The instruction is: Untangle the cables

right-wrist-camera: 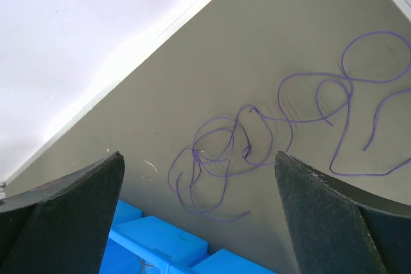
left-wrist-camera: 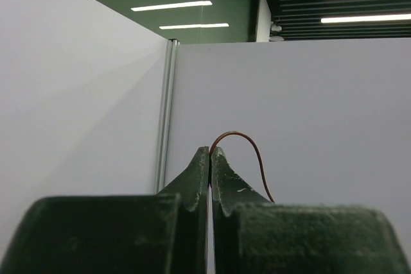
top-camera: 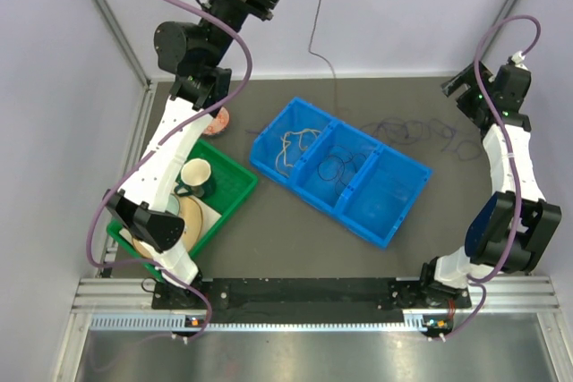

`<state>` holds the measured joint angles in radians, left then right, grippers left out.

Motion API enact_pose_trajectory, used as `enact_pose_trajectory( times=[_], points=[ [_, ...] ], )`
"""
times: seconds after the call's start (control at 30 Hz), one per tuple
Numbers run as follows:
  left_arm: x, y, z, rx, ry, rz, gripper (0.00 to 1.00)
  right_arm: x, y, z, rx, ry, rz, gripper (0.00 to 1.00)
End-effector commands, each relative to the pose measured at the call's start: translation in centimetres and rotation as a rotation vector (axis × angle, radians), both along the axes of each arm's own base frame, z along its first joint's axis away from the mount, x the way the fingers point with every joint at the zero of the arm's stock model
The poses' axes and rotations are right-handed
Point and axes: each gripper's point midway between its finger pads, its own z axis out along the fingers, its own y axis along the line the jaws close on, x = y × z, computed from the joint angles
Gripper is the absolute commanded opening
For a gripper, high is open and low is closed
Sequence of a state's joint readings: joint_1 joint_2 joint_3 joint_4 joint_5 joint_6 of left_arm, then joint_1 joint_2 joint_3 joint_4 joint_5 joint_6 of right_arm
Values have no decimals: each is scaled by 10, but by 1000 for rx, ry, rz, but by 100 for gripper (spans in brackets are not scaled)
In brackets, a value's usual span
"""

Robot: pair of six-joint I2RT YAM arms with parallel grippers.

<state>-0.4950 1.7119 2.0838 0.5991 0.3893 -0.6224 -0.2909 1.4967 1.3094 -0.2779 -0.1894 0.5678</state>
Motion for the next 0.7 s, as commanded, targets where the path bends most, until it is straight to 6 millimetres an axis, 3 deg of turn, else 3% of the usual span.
enact_pose_trajectory(
  times=[0.0, 0.13, 0.37, 0.67],
  points=[
    [-33, 11, 29, -48, -96, -21, 0, 3, 0, 29, -20, -72, 10, 99],
    [-30, 3, 26, -42, -88, -43, 0, 3, 0, 30, -23, -71, 8, 99],
    [-1, -15, -1, -23, -7, -46, 0, 4, 0, 28, -21, -69, 9, 99],
    [4, -21, -11, -19, 19, -72, 0, 6, 0, 25, -18, -62, 12, 99]
  ],
)
